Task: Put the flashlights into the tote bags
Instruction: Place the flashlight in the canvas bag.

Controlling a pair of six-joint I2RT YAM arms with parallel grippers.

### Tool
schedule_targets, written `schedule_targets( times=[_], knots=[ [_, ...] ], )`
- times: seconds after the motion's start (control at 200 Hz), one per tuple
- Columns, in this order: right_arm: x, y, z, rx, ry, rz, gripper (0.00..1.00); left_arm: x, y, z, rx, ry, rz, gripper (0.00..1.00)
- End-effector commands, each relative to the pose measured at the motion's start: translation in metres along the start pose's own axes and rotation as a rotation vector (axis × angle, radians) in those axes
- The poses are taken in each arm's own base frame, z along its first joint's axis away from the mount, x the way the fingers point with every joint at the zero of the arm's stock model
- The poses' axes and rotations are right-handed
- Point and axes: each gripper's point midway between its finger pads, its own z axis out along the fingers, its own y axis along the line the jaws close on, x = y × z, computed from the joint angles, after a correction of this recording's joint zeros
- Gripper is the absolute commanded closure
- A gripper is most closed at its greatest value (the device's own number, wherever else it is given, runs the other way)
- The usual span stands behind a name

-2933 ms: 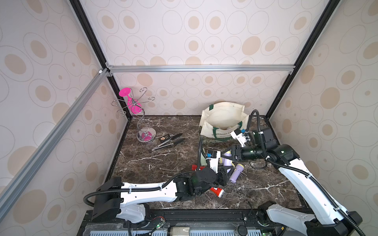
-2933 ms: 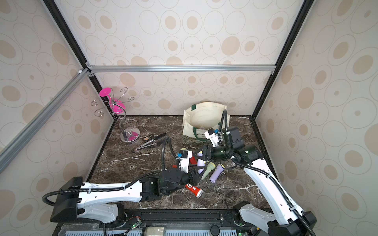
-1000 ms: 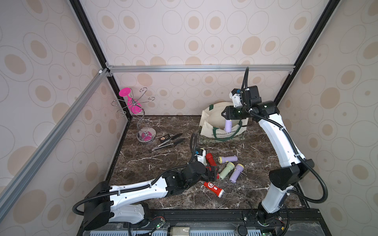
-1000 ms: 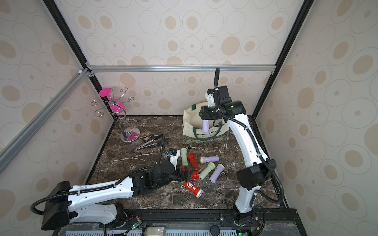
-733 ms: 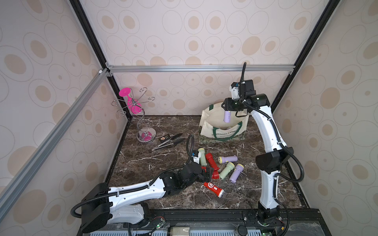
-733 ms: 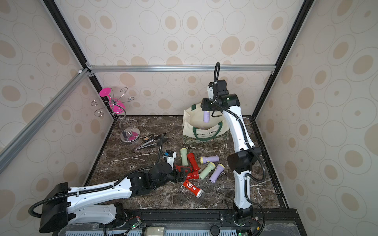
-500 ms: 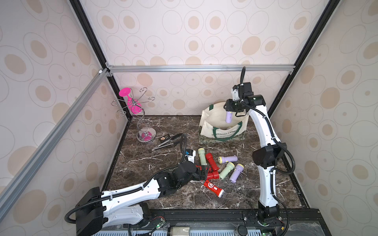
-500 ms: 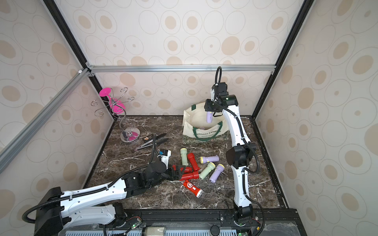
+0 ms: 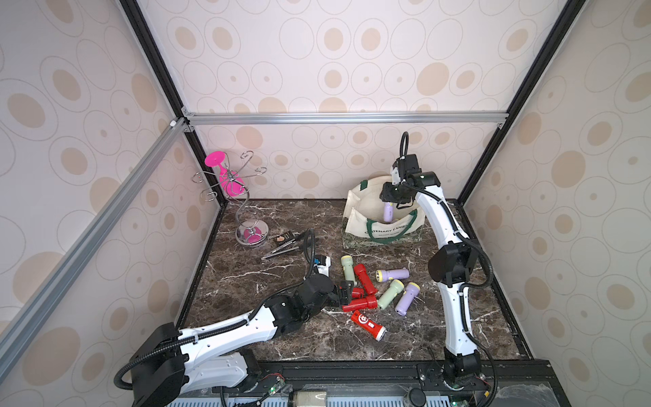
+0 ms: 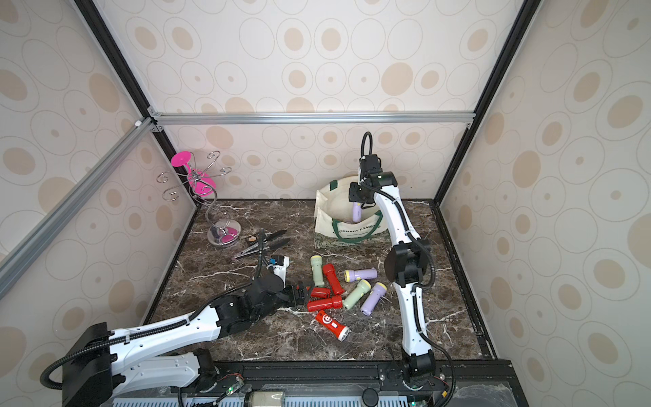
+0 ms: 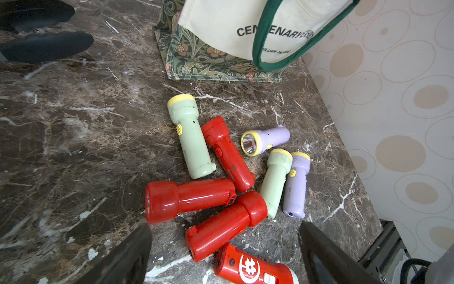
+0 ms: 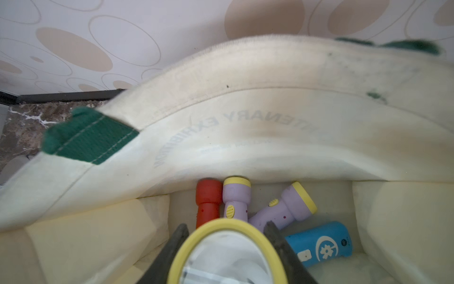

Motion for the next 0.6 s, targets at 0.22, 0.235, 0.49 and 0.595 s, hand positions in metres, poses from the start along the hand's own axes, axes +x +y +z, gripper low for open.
schedule_targets(
  times=[0.22,0.235,0.49,0.595],
  knots=[
    [0.011,0.001,0.002,0.014,0.034,-0.024,0.55,-0.008,-0.003,0.026,-0.026,-0.01,-0.071,0.1],
    [0.01,0.001,0.001,0.014,0.034,-0.028,0.52,-0.007,-0.003,0.027,-0.026,-0.008,-0.071,0.1],
    [-0.002,0.004,-0.031,0.025,-0.013,-0.094,0.22,-0.007,-0.007,0.043,-0.036,0.001,-0.053,0.09],
    [-0.013,0.011,-0.058,0.008,-0.059,-0.112,0.21,-0.008,-0.008,0.049,-0.051,0.015,-0.052,0.09]
  ],
)
